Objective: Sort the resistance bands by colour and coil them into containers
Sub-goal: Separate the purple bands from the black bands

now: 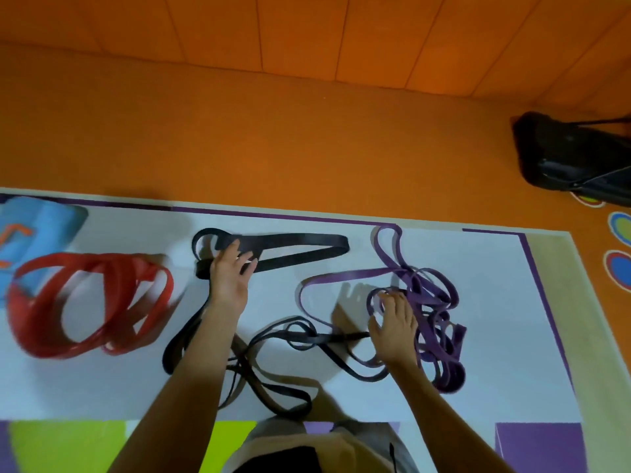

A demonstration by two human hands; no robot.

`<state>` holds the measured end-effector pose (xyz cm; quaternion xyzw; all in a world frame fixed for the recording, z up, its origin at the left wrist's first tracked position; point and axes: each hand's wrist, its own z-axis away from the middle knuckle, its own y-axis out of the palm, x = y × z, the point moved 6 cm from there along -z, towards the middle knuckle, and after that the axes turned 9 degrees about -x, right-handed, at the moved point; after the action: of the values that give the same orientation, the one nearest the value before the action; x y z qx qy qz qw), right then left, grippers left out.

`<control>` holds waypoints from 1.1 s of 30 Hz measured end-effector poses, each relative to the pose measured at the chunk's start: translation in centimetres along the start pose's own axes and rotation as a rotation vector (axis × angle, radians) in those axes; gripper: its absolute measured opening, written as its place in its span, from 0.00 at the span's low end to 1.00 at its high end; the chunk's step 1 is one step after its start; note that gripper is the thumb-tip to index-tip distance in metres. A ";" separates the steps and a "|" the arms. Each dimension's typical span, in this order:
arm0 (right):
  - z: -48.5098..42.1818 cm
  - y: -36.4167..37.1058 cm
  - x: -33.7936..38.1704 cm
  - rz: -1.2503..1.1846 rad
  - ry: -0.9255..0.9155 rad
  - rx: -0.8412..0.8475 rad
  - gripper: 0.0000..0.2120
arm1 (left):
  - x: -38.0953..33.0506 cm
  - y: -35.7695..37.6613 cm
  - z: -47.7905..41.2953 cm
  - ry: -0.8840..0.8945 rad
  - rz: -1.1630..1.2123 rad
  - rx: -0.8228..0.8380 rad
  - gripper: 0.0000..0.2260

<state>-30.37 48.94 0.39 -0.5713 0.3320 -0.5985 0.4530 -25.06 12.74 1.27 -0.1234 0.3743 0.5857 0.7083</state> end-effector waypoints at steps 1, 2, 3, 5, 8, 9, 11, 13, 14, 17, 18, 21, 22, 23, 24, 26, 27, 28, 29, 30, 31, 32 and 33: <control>-0.1 0.6 0.6 -0.002 -0.022 0.044 0.25 | -0.7 -0.5 -0.1 0.014 0.011 -0.026 0.23; -0.1 1.1 1.2 -0.004 -0.039 0.086 0.24 | -1.3 -1.1 -0.1 0.019 0.036 -0.043 0.22; 0.0 1.7 1.7 -0.007 -0.049 0.123 0.23 | -1.8 -1.7 -0.1 0.010 0.076 -0.045 0.21; 0.3 2.6 2.4 -0.014 -0.046 0.195 0.22 | -2.4 -2.9 -0.2 -0.034 0.175 -0.049 0.18; 1.1 3.6 2.8 -0.004 -0.070 0.262 0.21 | -2.4 -4.5 -1.0 -0.056 0.107 -0.115 0.21; 1.4 3.6 2.7 0.004 -0.078 0.270 0.20 | -1.9 -4.9 -1.2 -0.074 0.052 -0.137 0.21; 1.9 3.5 2.5 0.005 -0.084 0.268 0.20 | -0.2 -5.6 -1.4 -0.128 -0.057 -0.180 0.21; 2.2 3.0 1.9 0.011 -0.091 0.250 0.20 | 2.6 -6.0 -1.3 -0.190 -0.185 -0.181 0.20; 2.2 2.6 1.6 0.021 -0.093 0.231 0.20 | 4.1 -5.8 -1.1 -0.228 -0.250 -0.156 0.20; 2.1 0.9 -0.1 0.058 -0.064 0.151 0.23 | 8.2 -3.6 0.7 -0.297 -0.448 0.014 0.14; 2.1 0.3 -0.9 0.079 -0.032 0.116 0.24 | 9.1 -2.7 1.3 -0.245 -0.575 0.052 0.11; 2.2 -1.9 -4.1 0.108 0.080 -0.013 0.30 | 10.5 0.2 2.8 0.058 -0.960 0.120 0.15; 2.1 -2.4 -5.3 0.119 0.112 -0.026 0.34 | 11.0 1.1 3.4 0.124 -1.025 0.158 0.18; 2.1 -2.7 -6.5 0.128 0.148 -0.012 0.39 | 11.4 1.9 3.7 0.176 -1.080 0.191 0.21; 2.0 -2.9 -7.6 0.137 0.188 0.021 0.46 | 12.0 2.5 3.9 0.211 -1.133 0.216 0.22; 2.0 -2.8 -9.9 0.158 0.259 0.133 0.60 | 13.1 3.4 4.0 0.223 -1.218 0.250 0.24; 1.9 -2.6 -10.8 0.156 0.278 0.196 0.64 | 13.6 3.8 4.2 0.226 -1.246 0.254 0.24; 1.9 -2.4 -11.6 0.147 0.284 0.252 0.66 | 14.0 4.2 4.3 0.238 -1.258 0.248 0.24; 1.8 -2.1 -12.1 0.138 0.280 0.300 0.69 | 14.4 4.6 4.5 0.252 -1.267 0.230 0.22; 1.8 -1.8 -12.5 0.137 0.270 0.343 0.71 | 14.7 4.8 4.7 0.262 -1.277 0.201 0.21; 1.7 -1.4 -12.7 0.146 0.255 0.379 0.73 | 15.2 5.1 4.9 0.265 -1.284 0.173 0.20; 1.7 -1.0 -12.9 0.167 0.237 0.403 0.74 | 15.7 5.4 5.2 0.263 -1.283 0.154 0.20; 1.6 -0.7 -13.0 0.199 0.214 0.413 0.75 | 16.3 5.8 5.5 0.258 -1.276 0.149 0.21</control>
<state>-29.71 61.35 -3.79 -0.3647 0.3033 -0.6632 0.5789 -27.68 29.76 -4.38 -0.3413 0.3490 0.0033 0.8728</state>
